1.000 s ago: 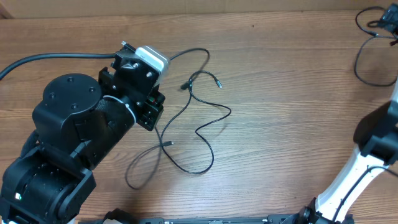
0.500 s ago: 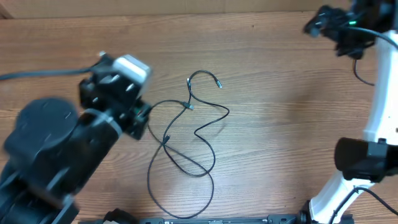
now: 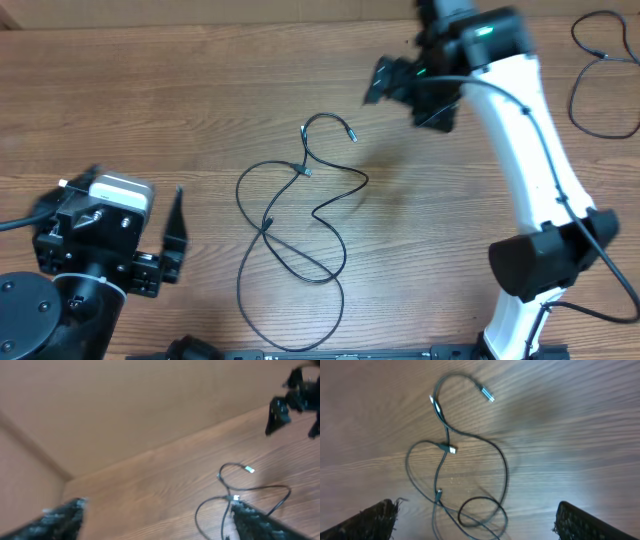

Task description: Untangle cables

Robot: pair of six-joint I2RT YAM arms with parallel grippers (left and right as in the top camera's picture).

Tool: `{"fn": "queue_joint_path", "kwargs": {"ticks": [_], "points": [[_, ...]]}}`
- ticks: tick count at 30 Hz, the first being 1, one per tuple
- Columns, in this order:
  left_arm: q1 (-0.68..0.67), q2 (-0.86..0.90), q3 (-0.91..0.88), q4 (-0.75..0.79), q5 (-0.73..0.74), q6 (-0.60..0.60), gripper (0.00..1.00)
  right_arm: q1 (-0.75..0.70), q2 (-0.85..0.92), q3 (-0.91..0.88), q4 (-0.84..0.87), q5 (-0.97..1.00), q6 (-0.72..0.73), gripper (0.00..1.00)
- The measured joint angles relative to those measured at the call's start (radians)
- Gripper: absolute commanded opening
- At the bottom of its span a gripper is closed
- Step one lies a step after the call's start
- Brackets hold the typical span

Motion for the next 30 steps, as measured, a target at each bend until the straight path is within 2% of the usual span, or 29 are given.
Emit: {"fn": "queue_joint_path", "kwargs": {"ticks": [6, 10, 11, 12, 13, 14, 17, 23, 26, 30], "points": [[0.0, 0.0, 0.0, -0.041, -0.096, -0.002, 1.0, 0.137, 0.003, -0.338, 0.206, -0.042, 0.116, 1.0], [0.0, 0.0, 0.0, -0.061, -0.126, -0.002, 1.0, 0.197, 0.006, -0.507, 0.327, -0.096, 0.193, 1.0], [0.0, 0.0, 0.0, -0.063, -0.129, -0.002, 1.0, 0.203, 0.006, -0.534, 0.354, -0.109, 0.208, 0.97], [0.0, 0.0, 0.0, -0.064, -0.132, -0.002, 1.0, 0.209, 0.006, -0.574, 0.395, -0.123, 0.235, 0.77], [0.0, 0.0, 0.0, -0.064, -0.134, -0.002, 1.0, 0.214, 0.006, -0.607, 0.424, -0.133, 0.257, 0.28], [0.0, 0.0, 0.0, -0.064, -0.136, -0.002, 1.0, 0.216, 0.006, -0.642, 0.449, -0.14, 0.274, 0.04], [0.0, 0.0, 0.0, -0.064, -0.137, -0.002, 1.0, 0.216, 0.006, -0.7, 0.462, -0.131, 0.306, 0.04], [0.0, 0.0, 0.0, -0.064, -0.139, -0.002, 1.0, 0.207, -0.037, -0.674, 0.388, 0.018, 0.301, 0.04], [0.0, 0.0, 0.0, -0.061, -0.139, -0.003, 1.0, 0.182, -0.123, -0.575, 0.339, 0.102, 0.238, 0.04], [0.0, 0.0, 0.0, -0.048, -0.135, -0.006, 1.0, 0.1, -0.269, -0.262, 0.249, 0.219, 0.095, 0.04]]}}
